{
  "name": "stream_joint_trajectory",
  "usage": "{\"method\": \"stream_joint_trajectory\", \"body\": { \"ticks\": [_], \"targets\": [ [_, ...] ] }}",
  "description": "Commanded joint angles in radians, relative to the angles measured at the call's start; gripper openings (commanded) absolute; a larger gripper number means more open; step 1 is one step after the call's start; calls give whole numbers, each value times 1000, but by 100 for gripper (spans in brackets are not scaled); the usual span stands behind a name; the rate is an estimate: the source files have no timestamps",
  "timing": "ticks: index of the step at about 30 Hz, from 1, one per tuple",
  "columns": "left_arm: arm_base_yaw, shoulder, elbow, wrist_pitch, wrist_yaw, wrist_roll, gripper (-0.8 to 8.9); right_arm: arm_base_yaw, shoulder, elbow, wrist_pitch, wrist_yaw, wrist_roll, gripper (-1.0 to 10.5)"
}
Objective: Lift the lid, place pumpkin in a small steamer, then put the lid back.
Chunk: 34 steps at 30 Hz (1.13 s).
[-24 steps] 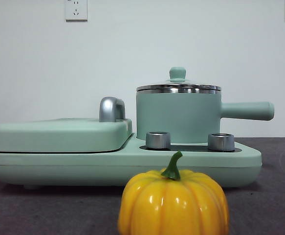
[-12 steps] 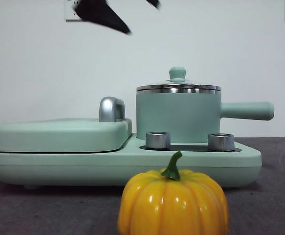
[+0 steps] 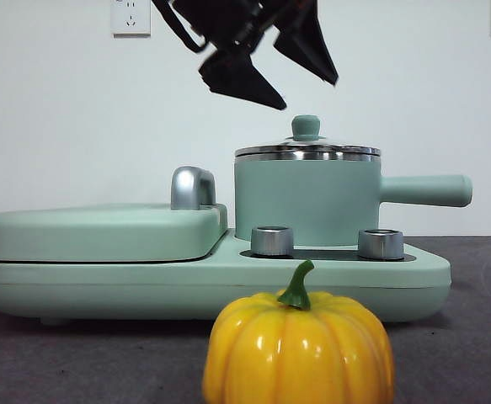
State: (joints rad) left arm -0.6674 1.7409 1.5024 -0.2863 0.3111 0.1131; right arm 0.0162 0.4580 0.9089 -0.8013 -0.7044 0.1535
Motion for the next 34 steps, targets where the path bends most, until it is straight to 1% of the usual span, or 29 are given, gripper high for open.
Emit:
{"method": "stream_joint_trajectory", "body": {
  "ticks": [1, 8, 11, 24, 25, 29, 32, 34],
  "targets": [
    [-17, 31, 30, 41, -5, 14, 459, 2, 4, 13, 6, -3, -9, 529],
    [-16, 63, 30, 71, -53, 15, 459, 2, 4, 13, 6, -3, -10, 529],
    [-16, 69, 30, 69, -53, 25, 459, 2, 4, 13, 6, -3, -10, 529],
    [-17, 123, 30, 70, -53, 24, 456, 2, 4, 13, 5, -3, -10, 529],
    [-17, 124, 30, 70, -53, 25, 445, 2, 4, 13, 5, -3, -10, 529],
    [-16, 124, 30, 73, -53, 26, 339, 2, 4, 13, 5, -3, -10, 529],
    [-16, 124, 30, 77, -53, 26, 328, 2, 4, 13, 5, -3, -10, 529],
    [-16, 124, 30, 85, -53, 27, 262, 2, 4, 13, 5, -3, -10, 529]
  ]
}}
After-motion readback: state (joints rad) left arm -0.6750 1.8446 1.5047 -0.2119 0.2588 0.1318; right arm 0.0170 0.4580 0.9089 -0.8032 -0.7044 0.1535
